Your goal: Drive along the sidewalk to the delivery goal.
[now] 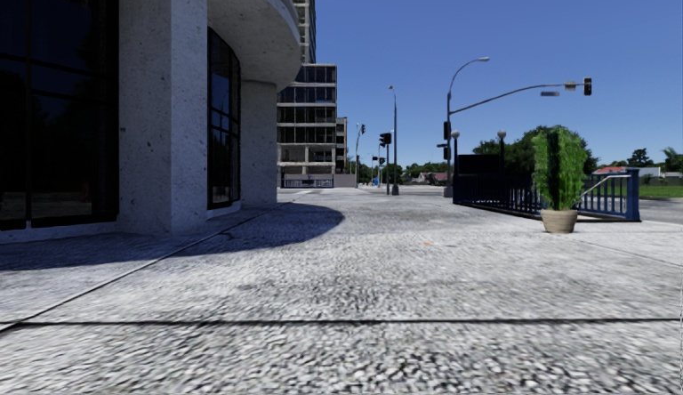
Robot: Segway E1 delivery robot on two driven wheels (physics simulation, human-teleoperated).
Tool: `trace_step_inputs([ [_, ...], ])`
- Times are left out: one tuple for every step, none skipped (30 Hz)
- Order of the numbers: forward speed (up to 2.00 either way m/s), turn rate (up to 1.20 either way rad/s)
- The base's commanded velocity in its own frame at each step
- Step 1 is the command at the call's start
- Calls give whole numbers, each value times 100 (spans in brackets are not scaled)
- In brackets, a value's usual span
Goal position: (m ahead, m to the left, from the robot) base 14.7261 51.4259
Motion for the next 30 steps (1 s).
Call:
trace_step_inputs([
  [200,0],
  [200,0],
  [200,0],
  [200,0],
  [200,0],
  [200,0],
  [200,0],
  [200,0],
  [200,0],
  [200,0],
  [200,0],
  [200,0],
  [200,0],
  [200,0],
  [200,0],
  [200,0],
  [200,0],
  [200,0],
  [200,0],
  [200,0],
  [200,0],
  [200,0],
  [200,0],
  [200,0],
  [200,0],
  [200,0],
  [200,0],
  [200,0],
  [200,0],
  [200,0],
])
